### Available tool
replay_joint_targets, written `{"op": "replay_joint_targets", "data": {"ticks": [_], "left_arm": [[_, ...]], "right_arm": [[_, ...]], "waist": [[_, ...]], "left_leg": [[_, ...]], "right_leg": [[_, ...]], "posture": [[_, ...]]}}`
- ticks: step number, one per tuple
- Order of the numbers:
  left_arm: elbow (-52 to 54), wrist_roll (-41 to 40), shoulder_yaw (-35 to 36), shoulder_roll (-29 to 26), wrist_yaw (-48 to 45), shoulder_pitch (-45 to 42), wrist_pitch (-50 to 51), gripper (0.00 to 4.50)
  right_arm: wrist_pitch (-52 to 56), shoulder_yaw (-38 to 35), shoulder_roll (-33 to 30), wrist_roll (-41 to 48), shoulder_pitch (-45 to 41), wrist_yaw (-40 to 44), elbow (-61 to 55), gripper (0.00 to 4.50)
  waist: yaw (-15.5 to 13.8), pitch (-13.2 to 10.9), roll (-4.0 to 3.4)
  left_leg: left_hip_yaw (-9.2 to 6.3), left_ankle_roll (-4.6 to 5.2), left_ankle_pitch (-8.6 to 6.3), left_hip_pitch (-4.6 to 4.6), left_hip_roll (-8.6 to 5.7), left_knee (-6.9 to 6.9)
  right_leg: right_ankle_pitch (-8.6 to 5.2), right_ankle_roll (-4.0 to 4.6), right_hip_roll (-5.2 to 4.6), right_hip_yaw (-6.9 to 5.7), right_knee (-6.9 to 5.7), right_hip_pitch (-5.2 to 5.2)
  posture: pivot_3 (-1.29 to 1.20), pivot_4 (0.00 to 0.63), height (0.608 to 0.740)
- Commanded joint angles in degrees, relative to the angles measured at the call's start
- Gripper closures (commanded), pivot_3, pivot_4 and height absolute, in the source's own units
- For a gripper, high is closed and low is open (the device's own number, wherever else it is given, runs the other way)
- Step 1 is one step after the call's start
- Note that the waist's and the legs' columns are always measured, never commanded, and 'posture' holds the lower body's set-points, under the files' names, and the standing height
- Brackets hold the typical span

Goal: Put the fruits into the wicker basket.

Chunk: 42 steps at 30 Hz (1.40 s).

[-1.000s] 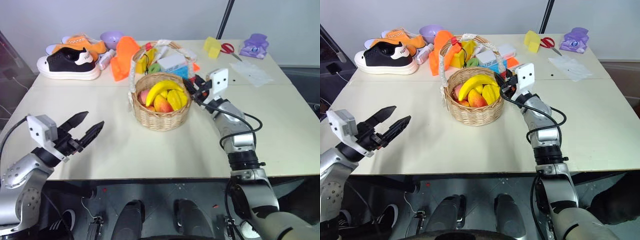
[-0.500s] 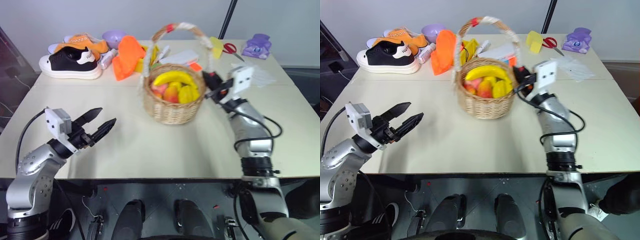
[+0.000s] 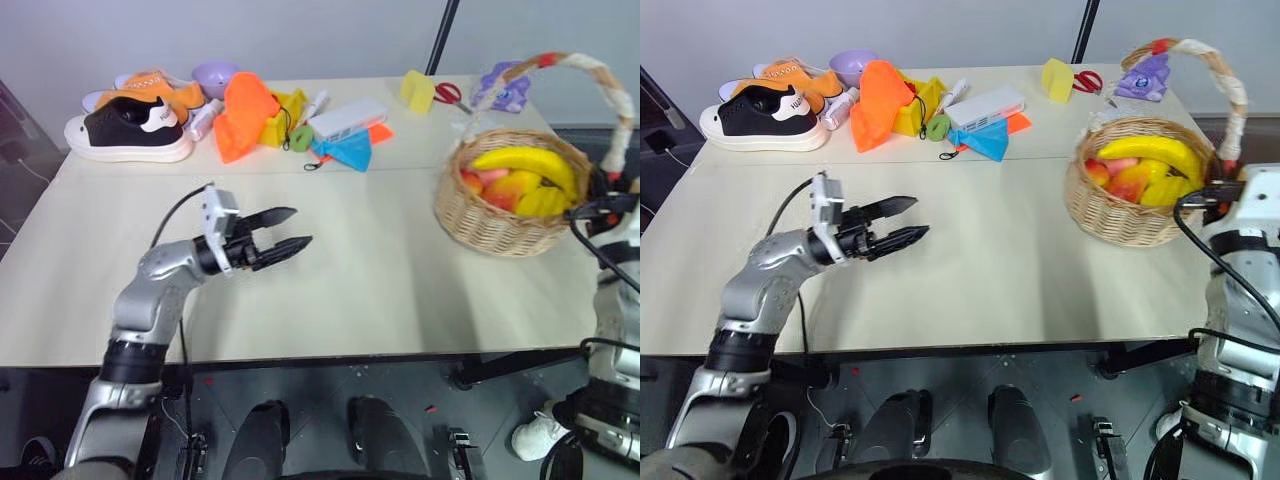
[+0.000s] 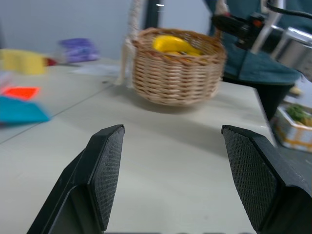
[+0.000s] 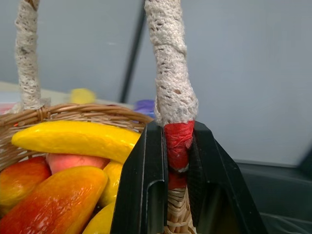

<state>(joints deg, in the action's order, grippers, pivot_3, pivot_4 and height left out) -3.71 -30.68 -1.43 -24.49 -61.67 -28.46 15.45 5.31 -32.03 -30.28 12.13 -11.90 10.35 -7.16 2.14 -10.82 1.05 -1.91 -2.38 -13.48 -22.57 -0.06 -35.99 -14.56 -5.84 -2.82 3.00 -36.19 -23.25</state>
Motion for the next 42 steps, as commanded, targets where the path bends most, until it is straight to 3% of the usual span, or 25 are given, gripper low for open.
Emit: {"op": "replay_joint_targets", "data": {"ticks": [1,5,15,16,18,23,24,32,37,42], "left_arm": [[-2.7,1.0,-1.4,0.9,-3.8,-3.2,-2.3,1.08],[-4.8,1.8,-2.0,1.7,-5.6,-5.3,-3.3,1.08],[-5.7,3.0,-1.3,2.0,-5.7,-5.5,-4.3,1.08],[-5.5,3.0,-1.2,2.0,-5.5,-5.2,-4.4,1.08],[-4.9,2.8,-0.9,1.8,-5.3,-4.6,-4.2,1.08],[-5.0,3.3,-0.2,1.2,-4.6,-3.7,-4.8,1.08],[-4.9,3.6,0.0,1.1,-4.2,-3.5,-5.0,1.08],[-2.9,3.1,2.2,0.2,-2.0,-0.1,-4.7,1.08],[-1.3,2.3,5.6,-1.2,0.9,2.7,-3.7,1.08],[-1.1,4.6,10.8,-2.2,8.3,6.0,-5.9,1.08]], "right_arm": [[0.7,-4.0,1.2,-0.2,0.6,-5.6,-5.0,4.49],[2.4,-5.5,3.6,-0.1,0.8,-10.5,-6.2,4.49],[2.5,-3.1,7.2,-0.5,2.5,-12.7,-5.1,4.49],[2.4,-3.1,7.3,-1.0,2.6,-13.2,-4.8,3.47],[2.2,-2.7,7.1,-0.7,2.3,-12.8,-4.5,2.70],[3.7,-2.2,6.1,-1.0,3.1,-12.1,-6.9,0.21],[4.3,-2.2,5.8,-1.5,4.0,-12.1,-8.1,0.09],[5.4,-3.6,13.0,1.3,14.1,-14.2,-26.1,0.09],[-4.2,6.1,14.5,-0.6,21.2,-5.0,-30.7,0.09],[-2.1,17.3,11.4,3.5,16.6,6.3,-24.3,0.09]], "waist": [[0.2,0.0,0.00],[0.3,0.0,-0.01],[0.2,0.0,-0.03],[0.2,0.0,-0.03],[0.1,0.0,-0.03],[0.1,0.0,-0.03],[0.1,0.0,-0.03],[-0.2,0.0,-0.05],[0.3,0.0,-0.04],[0.4,0.0,-0.02]], "left_leg": [[0.01,0.00,0.00,0.00,0.00,0.00],[0.02,0.00,0.00,0.01,0.00,-0.02],[0.01,0.01,0.00,0.01,0.01,-0.02],[0.01,0.01,0.00,0.01,0.01,-0.02],[0.00,0.01,0.00,0.01,0.01,-0.02],[0.00,0.01,0.00,0.01,0.01,-0.03],[0.00,0.01,0.00,0.01,0.01,-0.03],[-0.06,0.05,-0.03,0.01,0.09,0.04],[0.00,0.05,-0.03,0.06,0.10,-0.03],[0.05,0.05,-0.03,0.13,0.19,-0.07]], "right_leg": [[0.00,0.00,0.00,0.01,0.00,0.00],[0.00,0.01,0.01,0.05,0.00,0.01],[0.00,0.00,0.01,0.05,0.00,0.01],[0.00,0.00,0.01,0.05,0.00,0.01],[-0.01,-0.01,0.01,0.05,0.00,0.01],[-0.01,-0.01,0.01,0.05,0.00,0.02],[-0.01,-0.01,0.01,0.05,0.00,0.02],[-0.03,-0.05,0.06,0.02,0.00,0.01],[-0.12,0.15,0.03,0.05,0.01,0.06],[-0.07,0.27,0.05,0.06,0.01,0.09]], "posture": [[0.00,0.150,0.740],[0.00,0.150,0.740],[0.00,0.150,0.740],[0.00,0.150,0.740],[0.00,0.150,0.740],[0.00,0.150,0.740],[0.00,0.150,0.740],[0.00,0.150,0.740],[0.00,0.150,0.740],[0.00,0.150,0.740]]}}
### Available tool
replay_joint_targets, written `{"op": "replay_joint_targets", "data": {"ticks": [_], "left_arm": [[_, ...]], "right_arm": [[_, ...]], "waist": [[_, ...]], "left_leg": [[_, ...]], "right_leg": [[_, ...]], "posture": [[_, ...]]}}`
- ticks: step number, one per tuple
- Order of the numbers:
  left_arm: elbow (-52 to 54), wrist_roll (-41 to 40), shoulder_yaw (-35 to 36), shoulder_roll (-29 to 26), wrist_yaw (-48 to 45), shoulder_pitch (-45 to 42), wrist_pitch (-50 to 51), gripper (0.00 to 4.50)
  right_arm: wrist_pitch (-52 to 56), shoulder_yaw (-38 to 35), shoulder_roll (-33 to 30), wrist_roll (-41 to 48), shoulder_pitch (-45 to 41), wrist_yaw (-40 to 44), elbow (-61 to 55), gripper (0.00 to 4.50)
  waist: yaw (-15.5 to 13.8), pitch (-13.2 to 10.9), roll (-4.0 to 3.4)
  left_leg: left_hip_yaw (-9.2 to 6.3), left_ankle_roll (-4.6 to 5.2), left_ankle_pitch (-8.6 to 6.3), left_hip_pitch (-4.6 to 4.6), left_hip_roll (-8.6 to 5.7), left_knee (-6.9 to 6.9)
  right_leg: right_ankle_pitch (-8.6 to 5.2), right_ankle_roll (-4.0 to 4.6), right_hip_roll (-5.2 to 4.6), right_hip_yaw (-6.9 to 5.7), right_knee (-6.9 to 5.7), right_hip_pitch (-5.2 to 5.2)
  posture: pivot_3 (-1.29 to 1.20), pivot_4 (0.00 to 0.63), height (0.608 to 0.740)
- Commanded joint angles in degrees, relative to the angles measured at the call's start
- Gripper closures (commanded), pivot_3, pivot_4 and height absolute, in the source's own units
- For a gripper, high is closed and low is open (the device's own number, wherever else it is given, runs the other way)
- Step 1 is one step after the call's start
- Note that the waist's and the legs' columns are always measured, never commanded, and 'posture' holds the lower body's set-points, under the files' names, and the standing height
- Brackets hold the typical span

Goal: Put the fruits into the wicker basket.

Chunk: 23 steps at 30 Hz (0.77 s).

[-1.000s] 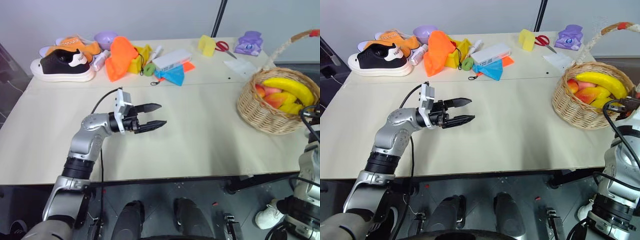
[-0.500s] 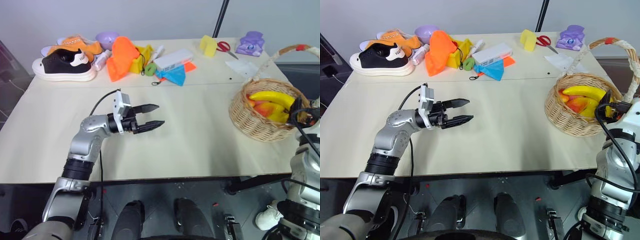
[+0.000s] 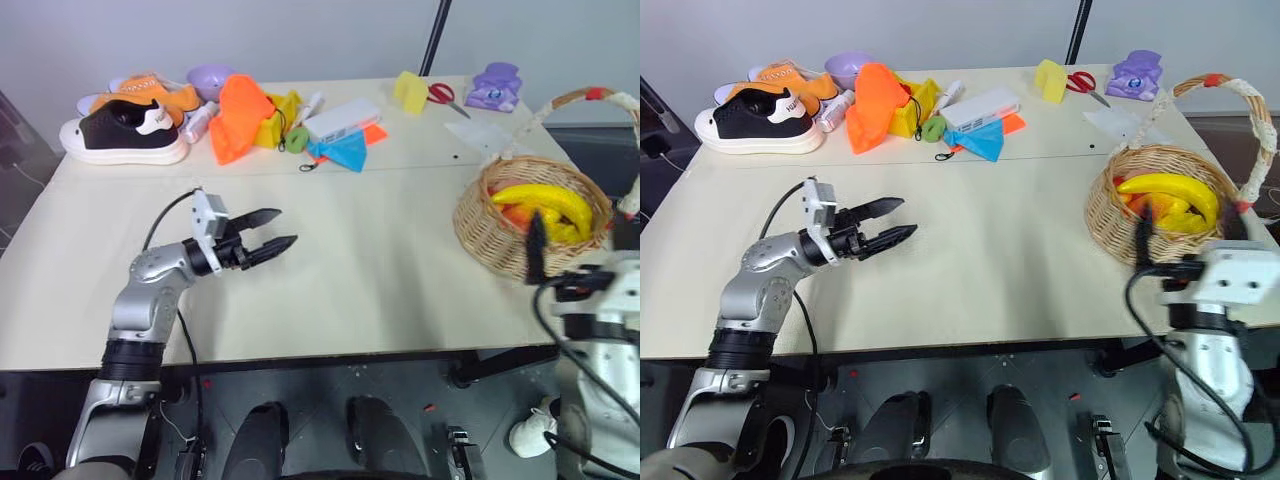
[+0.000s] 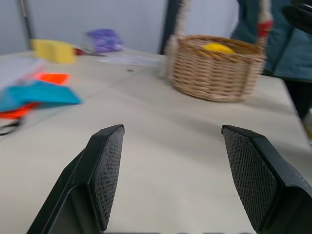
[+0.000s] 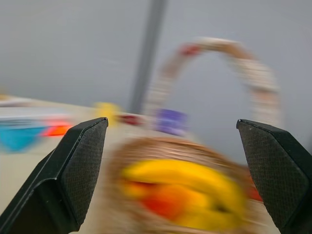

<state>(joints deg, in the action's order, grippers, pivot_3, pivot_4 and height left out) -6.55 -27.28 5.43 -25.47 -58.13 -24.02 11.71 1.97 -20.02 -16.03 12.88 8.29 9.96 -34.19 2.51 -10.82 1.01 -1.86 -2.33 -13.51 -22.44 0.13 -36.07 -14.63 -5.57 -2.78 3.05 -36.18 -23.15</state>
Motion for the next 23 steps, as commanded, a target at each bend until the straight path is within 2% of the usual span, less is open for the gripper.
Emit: {"op": "replay_joint_targets", "data": {"ticks": [1,6,10,17,23], "left_arm": [[2.6,1.2,5.0,-1.5,6.6,2.7,-1.3,1.08],[8.2,3.1,9.6,-2.1,15.6,8.9,-2.0,1.08],[12.9,2.4,14.8,-1.2,22.8,13.4,-1.8,1.08],[18.8,4.1,20.1,-0.1,31.6,21.2,-2.6,1.08],[19.7,4.4,21.6,0.5,36.0,23.3,-1.7,1.08]], "right_arm": [[2.2,8.0,-4.3,3.2,-5.6,10.2,5.1,0.09],[7.9,18.1,-7.6,10.5,-15.4,26.5,14.3,0.09],[5.4,23.0,-8.4,8.7,-22.0,34.1,21.1,0.09],[-0.8,27.3,-6.1,5.3,-29.4,40.5,34.0,0.09],[-2.8,29.1,-6.5,3.1,-30.3,43.5,35.8,0.09]], "waist": [[0.1,0.0,0.02],[-0.3,0.0,0.09],[-0.6,0.0,0.10],[-1.0,0.0,0.13],[-1.7,0.0,0.14]], "left_leg": [[0.02,0.00,0.00,0.03,0.06,-0.02],[-0.02,0.00,0.00,-0.02,0.25,0.03],[-0.07,0.01,-0.01,-0.04,0.30,0.05],[0.01,0.00,-0.01,-0.03,0.30,0.01],[0.04,-0.01,-0.02,-0.03,0.30,-0.01]], "right_leg": [[0.01,0.01,0.01,0.00,0.00,0.02],[0.05,-0.08,0.09,-0.06,0.01,0.00],[0.11,-0.17,0.10,-0.13,0.01,-0.04],[0.08,-0.06,0.06,-0.12,0.04,-0.03],[0.07,-0.01,0.06,-0.12,0.03,-0.03]], "posture": [[0.00,0.150,0.740],[0.00,0.150,0.740],[0.00,0.150,0.740],[0.00,0.150,0.740],[0.00,0.150,0.740]]}}
